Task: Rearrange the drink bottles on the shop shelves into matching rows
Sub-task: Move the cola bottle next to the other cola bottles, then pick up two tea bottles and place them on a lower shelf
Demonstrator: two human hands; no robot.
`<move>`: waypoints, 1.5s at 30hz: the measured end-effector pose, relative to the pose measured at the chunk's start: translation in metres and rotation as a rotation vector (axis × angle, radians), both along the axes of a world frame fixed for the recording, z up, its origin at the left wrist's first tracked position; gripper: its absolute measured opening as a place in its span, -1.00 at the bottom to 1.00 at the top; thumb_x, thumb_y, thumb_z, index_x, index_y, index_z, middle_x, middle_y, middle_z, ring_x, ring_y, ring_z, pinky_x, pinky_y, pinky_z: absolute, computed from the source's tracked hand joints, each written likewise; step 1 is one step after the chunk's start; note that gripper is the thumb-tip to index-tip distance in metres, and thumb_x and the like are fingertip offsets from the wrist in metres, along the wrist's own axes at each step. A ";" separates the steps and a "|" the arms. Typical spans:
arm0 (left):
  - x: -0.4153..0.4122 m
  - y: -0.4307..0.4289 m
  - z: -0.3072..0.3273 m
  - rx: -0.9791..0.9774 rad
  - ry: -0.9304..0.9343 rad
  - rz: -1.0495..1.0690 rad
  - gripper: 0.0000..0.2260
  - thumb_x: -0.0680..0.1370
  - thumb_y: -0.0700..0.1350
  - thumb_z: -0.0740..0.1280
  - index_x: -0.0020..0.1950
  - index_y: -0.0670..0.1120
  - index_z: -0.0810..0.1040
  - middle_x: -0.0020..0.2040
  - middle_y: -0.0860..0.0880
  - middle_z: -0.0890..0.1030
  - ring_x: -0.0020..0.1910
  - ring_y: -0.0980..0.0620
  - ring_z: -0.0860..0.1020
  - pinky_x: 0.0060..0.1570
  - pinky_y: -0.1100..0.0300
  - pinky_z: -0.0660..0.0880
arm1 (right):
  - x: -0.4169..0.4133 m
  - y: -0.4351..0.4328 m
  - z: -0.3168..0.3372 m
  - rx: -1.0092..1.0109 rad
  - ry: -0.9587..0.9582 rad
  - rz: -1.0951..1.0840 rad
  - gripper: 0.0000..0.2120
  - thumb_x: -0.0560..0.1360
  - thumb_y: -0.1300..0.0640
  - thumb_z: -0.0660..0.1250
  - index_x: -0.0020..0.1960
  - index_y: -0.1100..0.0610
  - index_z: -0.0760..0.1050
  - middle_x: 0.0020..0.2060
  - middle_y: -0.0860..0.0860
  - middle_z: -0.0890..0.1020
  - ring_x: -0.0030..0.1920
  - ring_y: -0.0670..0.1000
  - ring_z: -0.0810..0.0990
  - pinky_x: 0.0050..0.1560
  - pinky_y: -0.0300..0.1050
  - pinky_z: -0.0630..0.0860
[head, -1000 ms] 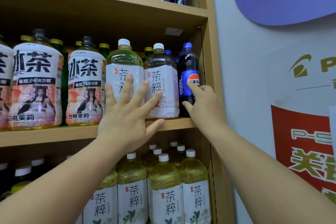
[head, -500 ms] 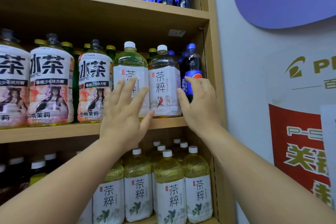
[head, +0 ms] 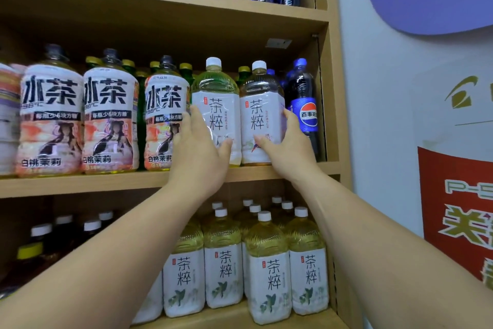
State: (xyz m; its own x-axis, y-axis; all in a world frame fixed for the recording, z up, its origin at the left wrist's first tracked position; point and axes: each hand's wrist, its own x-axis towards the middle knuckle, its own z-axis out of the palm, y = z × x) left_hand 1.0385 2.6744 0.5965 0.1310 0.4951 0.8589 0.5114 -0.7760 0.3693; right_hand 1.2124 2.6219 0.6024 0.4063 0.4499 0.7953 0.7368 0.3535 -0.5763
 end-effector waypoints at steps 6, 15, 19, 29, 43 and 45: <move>0.003 0.004 0.008 -0.014 -0.048 0.072 -0.25 0.58 0.13 0.40 0.60 -0.17 0.14 0.43 -0.17 0.38 0.42 -0.20 0.36 0.38 -0.13 0.41 | 0.006 -0.013 -0.001 0.004 0.000 0.055 -0.23 0.57 0.00 0.46 0.63 -0.08 0.11 0.43 -0.04 0.51 0.34 0.02 0.53 0.25 -0.04 0.52; 0.010 -0.001 0.013 -0.038 -0.154 -0.077 -0.37 0.57 0.02 0.45 0.55 0.03 0.22 0.40 -0.06 0.31 0.30 -0.07 0.44 0.28 -0.04 0.49 | 0.016 -0.022 -0.001 0.000 -0.018 0.066 -0.24 0.58 -0.01 0.44 0.63 -0.12 0.09 0.38 -0.06 0.54 0.24 -0.04 0.56 0.04 -0.17 0.54; 0.011 -0.002 0.007 -0.080 -0.127 -0.178 -0.33 0.60 -0.01 0.41 0.57 0.21 0.08 0.46 -0.07 0.34 0.20 0.02 0.43 0.22 0.05 0.45 | 0.023 -0.027 0.000 -0.020 -0.024 0.058 -0.23 0.58 -0.02 0.43 0.64 -0.13 0.07 0.39 -0.06 0.53 0.28 -0.02 0.57 0.23 0.01 0.58; 0.012 -0.004 0.013 -0.158 -0.244 -0.264 -0.15 0.56 -0.08 0.47 0.60 0.32 -0.03 0.45 -0.05 0.42 0.29 -0.12 0.53 0.21 -0.19 0.58 | 0.019 -0.041 -0.008 0.027 -0.055 0.037 -0.22 0.59 0.02 0.43 0.65 -0.06 0.04 0.40 -0.05 0.51 0.21 -0.10 0.54 0.08 -0.18 0.53; -0.079 -0.077 -0.046 -0.009 -0.353 -0.448 -0.29 0.65 -0.21 0.35 0.67 0.19 0.08 0.51 0.14 0.43 0.37 0.24 0.51 0.18 0.16 0.62 | -0.026 -0.109 -0.066 0.244 0.012 0.175 -0.28 0.52 0.12 0.52 0.57 -0.13 0.27 0.16 -0.34 0.57 0.18 -0.33 0.59 0.01 -0.43 0.57; -0.097 -0.084 -0.067 -0.016 -0.363 -0.415 -0.31 0.65 -0.18 0.36 0.65 0.23 0.10 0.52 0.09 0.43 0.38 0.21 0.51 0.20 0.14 0.62 | -0.033 -0.115 -0.083 0.228 0.017 0.213 -0.30 0.52 0.16 0.52 0.55 -0.10 0.30 0.12 -0.33 0.59 0.13 -0.34 0.61 -0.03 -0.44 0.55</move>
State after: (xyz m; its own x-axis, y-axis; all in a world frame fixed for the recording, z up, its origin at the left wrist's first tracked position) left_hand 0.9415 2.5901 0.5290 0.0148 0.4784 0.8780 0.0017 -0.8781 0.4784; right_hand 1.1790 2.5072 0.5193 0.3366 0.3368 0.8794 0.6231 0.6205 -0.4761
